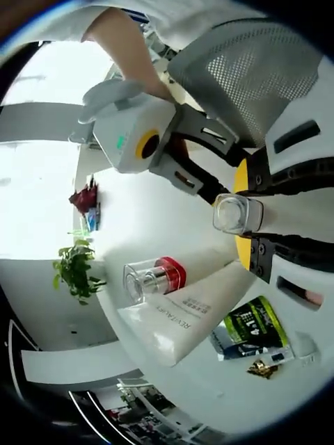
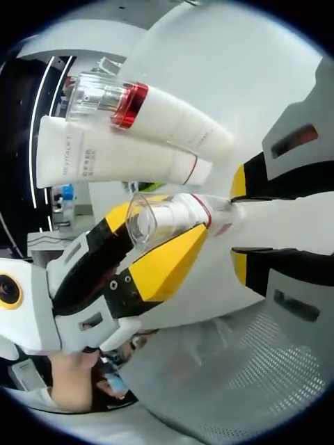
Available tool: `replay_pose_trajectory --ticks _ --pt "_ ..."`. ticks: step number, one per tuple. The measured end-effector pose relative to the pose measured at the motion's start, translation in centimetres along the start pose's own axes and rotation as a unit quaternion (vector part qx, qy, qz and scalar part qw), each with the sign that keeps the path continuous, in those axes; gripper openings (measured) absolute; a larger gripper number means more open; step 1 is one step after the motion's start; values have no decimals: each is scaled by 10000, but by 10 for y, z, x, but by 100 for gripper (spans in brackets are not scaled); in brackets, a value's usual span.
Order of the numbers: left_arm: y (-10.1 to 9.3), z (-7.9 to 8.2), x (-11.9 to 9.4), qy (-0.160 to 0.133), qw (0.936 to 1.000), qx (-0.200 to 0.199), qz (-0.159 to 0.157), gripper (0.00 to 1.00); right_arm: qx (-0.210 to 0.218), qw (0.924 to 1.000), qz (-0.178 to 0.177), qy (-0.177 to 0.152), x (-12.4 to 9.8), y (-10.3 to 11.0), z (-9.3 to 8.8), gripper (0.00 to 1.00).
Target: Arrange the skincare products in the storage area until every visible bottle or jar stands upright without overlapping.
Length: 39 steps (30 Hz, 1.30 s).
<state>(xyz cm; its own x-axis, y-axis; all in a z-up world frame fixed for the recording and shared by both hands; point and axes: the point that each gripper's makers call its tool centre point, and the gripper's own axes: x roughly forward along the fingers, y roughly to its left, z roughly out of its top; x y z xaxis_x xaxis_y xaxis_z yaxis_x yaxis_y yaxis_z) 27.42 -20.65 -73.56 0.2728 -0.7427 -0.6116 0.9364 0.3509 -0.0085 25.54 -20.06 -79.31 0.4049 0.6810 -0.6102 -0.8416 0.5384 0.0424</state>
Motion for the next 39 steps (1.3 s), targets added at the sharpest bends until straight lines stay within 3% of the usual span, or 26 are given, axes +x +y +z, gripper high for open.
replay_pose_trajectory --ticks 4,14,19,23,26,33,36,39 --pt "-1 0 -1 2 10000 -13 -11 20 33 10000 -28 12 0 1 -1 26" --pt "-2 5 -3 -17 9999 160 63 32 3 9999 -66 76 0 0 1 26" --pt "5 -10 -12 134 9998 64 167 34 17 9998 -154 133 -3 -1 -1 25" --pt "11 -36 -16 461 9985 -74 285 32 125 9990 -340 280 -7 -4 -9 23" --pt "11 -45 -15 535 9980 -196 285 27 147 9984 -387 394 -7 0 -15 19" --pt "1 -62 1 725 9969 -243 168 16 170 9981 -332 483 -3 5 -18 15" --pt "-4 -62 8 782 9967 -196 109 7 144 9983 -329 469 0 1 -16 12" --pt "-5 -62 13 824 9965 -151 83 7 118 9982 -344 481 1 -2 -16 11"
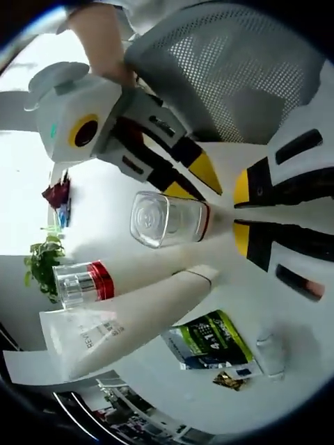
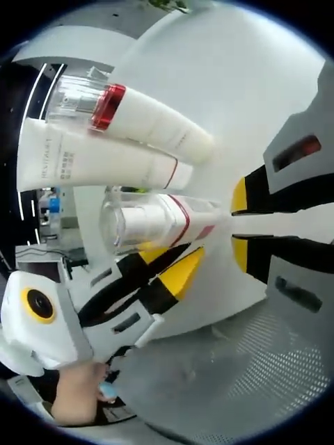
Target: Arrange the skincare products in the storage area until every visible bottle or jar stands upright without overlapping.
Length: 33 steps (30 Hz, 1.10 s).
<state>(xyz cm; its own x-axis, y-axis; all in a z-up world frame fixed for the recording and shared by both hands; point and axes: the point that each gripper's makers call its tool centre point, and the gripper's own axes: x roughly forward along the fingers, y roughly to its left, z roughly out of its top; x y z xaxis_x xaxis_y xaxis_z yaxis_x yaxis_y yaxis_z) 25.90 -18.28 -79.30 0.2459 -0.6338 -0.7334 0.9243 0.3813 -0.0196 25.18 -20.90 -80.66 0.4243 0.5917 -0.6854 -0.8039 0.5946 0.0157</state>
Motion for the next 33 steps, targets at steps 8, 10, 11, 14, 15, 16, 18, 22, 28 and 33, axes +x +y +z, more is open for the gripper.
replay_pose_trajectory --ticks 8,10,11,14,15,16,18,22,28,33 --pt "9 0 6 58 10000 -6 33 3 45 10000 -41 -5 5 -9 0 8" --pt "13 1 8 57 10000 -19 32 2 54 10000 -33 -10 6 -10 1 8" --pt "14 2 9 47 10000 -30 30 2 49 10000 -44 -13 7 -11 1 8" --pt "19 3 10 32 10000 -31 58 2 62 9999 -79 -16 10 -18 3 8" --pt "21 4 11 21 10000 -45 65 3 72 9999 -86 -21 10 -19 3 8" --pt "22 4 12 15 10000 -57 71 3 70 9999 -101 -20 11 -20 4 8" --pt "25 5 14 6 10000 -56 80 3 68 9999 -126 -17 13 -26 5 8" --pt "32 7 17 -7 9999 -57 117 3 66 9998 -161 -16 16 -32 7 8" --pt "38 9 21 -15 9999 -44 136 4 45 9998 -203 -1 18 -38 8 7" --pt "44 10 22 -4 9999 -1 143 4 71 9997 -236 1 19 -41 10 7"
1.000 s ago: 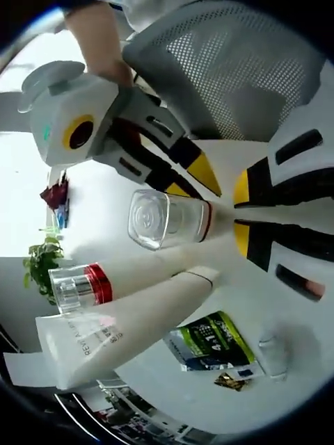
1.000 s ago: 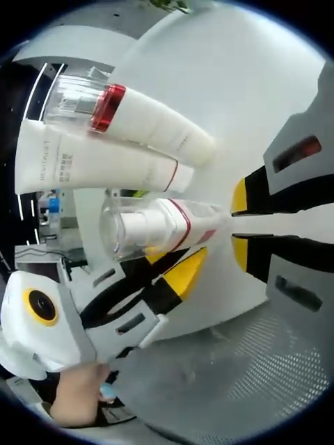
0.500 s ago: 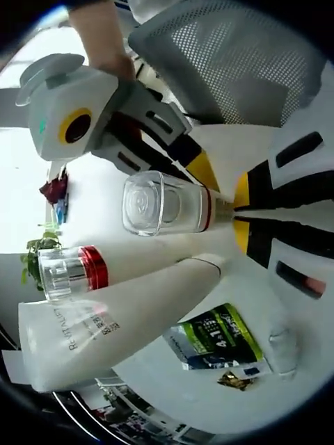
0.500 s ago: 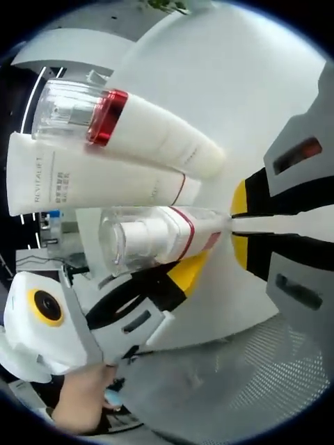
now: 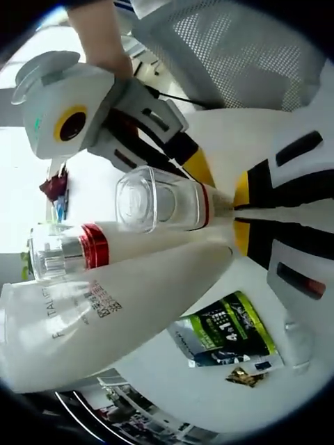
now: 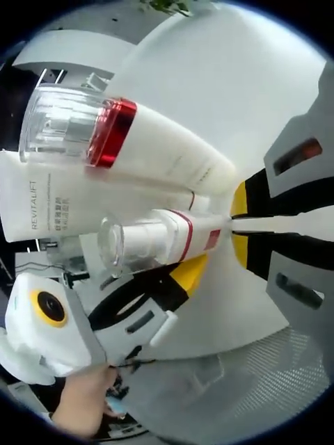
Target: Arrange the skincare products in the storage area until every visible bottle or jar stands upright without overlapping.
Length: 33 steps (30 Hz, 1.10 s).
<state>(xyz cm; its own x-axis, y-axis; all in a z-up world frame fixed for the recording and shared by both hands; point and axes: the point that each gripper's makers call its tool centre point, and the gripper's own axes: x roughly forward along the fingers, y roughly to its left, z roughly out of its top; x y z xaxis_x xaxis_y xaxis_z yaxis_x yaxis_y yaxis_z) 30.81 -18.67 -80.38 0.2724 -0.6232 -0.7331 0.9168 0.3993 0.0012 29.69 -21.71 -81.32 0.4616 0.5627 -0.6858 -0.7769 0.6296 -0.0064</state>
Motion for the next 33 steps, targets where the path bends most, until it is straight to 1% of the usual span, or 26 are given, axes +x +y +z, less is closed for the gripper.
replay_pose_trajectory --ticks 10,23,29,33 --pt "8 1 3 -9 10000 -62 60 4 79 10000 -43 17 3 -3 0 7" --pt "9 -1 5 41 9999 -70 78 5 113 9999 -78 60 2 -2 -1 8" --pt "9 -3 1 76 9999 -66 89 9 73 9998 -142 119 -2 -3 -3 10" --pt "11 -5 -5 85 9998 -87 132 11 66 9997 -212 124 -7 -4 1 13"
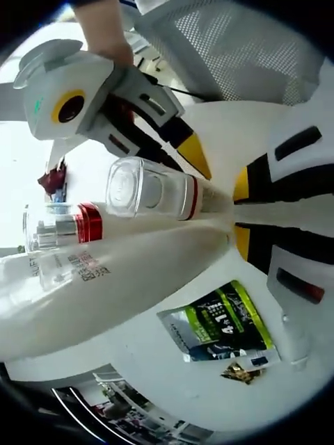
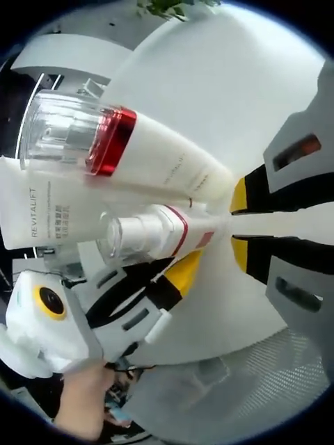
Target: Arrange the skincare products in the storage area until every visible bottle or jar stands upright without overlapping.
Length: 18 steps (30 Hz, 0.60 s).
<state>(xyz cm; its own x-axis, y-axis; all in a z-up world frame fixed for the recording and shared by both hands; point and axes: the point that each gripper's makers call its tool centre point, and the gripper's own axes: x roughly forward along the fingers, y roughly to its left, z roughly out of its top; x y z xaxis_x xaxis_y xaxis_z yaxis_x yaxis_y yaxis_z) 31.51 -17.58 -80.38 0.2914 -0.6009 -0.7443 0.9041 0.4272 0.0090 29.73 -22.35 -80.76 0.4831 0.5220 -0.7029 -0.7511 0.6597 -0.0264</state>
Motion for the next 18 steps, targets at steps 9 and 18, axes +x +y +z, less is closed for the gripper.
replay_pose_trajectory --ticks 9,18 --pt "-3 -5 -18 -23 9999 -93 63 14 16 9999 -96 41 -11 9 5 25" --pt "-6 -17 -39 -63 9993 -311 191 21 71 9998 -182 5 -23 17 8 35"
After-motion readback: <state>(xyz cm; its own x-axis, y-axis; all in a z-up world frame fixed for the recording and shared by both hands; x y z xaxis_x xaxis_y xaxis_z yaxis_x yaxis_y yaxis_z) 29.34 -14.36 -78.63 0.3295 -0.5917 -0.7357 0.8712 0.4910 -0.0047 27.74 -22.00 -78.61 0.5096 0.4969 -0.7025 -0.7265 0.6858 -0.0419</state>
